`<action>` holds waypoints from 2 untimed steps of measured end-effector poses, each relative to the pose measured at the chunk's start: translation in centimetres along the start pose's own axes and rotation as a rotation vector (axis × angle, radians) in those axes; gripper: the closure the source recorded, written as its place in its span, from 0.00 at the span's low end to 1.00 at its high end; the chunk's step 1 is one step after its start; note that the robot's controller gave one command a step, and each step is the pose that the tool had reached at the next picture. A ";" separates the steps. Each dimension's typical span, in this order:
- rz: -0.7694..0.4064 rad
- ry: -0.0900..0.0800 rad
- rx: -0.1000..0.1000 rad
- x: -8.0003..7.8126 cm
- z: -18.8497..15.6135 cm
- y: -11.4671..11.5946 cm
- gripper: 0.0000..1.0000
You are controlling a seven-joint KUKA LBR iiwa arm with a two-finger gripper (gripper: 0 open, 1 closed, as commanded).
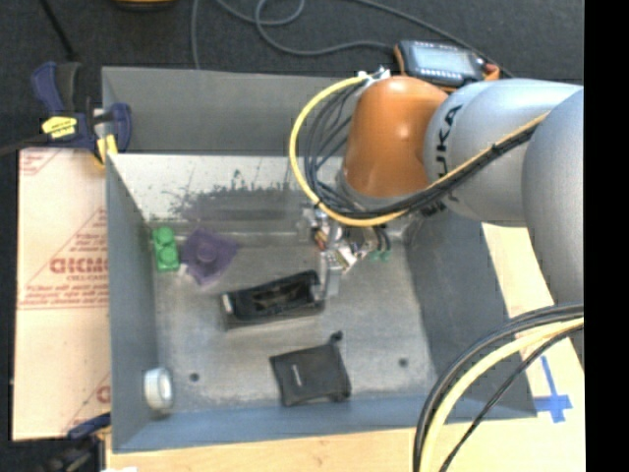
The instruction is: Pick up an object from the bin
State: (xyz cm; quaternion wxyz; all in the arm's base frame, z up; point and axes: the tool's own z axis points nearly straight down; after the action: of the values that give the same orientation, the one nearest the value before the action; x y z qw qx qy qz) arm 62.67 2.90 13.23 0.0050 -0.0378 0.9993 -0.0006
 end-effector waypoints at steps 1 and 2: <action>-0.055 0.001 -0.001 1.1 0.8 0.2 0.00; -0.329 0.008 -0.005 0.8 2.4 0.6 0.00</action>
Offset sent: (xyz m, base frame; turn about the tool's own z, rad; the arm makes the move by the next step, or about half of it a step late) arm 0.0038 0.0130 0.0007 -0.2168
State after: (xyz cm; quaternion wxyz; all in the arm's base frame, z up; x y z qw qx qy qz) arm 61.84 3.39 10.80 0.0007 -0.2012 0.9796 0.0009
